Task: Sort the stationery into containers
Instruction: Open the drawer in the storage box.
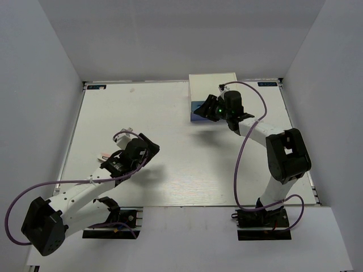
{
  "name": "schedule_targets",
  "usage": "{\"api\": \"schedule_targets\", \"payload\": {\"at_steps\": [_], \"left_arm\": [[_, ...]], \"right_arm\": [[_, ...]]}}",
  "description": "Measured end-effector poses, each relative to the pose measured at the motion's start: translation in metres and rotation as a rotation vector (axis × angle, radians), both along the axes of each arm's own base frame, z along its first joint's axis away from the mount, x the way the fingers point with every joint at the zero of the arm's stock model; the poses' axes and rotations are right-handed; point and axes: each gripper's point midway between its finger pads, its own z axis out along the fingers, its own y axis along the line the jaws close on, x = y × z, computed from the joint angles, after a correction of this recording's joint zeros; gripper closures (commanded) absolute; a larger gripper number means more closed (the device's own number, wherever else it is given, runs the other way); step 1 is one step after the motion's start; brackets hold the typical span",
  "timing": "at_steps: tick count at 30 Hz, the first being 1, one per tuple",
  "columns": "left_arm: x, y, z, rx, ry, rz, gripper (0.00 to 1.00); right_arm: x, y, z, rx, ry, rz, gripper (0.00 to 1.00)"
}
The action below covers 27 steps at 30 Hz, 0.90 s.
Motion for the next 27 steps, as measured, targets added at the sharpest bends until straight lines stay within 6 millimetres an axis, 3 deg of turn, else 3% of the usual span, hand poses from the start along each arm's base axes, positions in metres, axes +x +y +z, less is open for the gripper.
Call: {"api": "schedule_targets", "payload": {"at_steps": [27], "left_arm": [[-0.002, 0.002, 0.0, -0.006, -0.002, 0.01, 0.01]], "right_arm": [[0.029, -0.007, -0.011, 0.038, 0.043, -0.18, 0.56]]}}
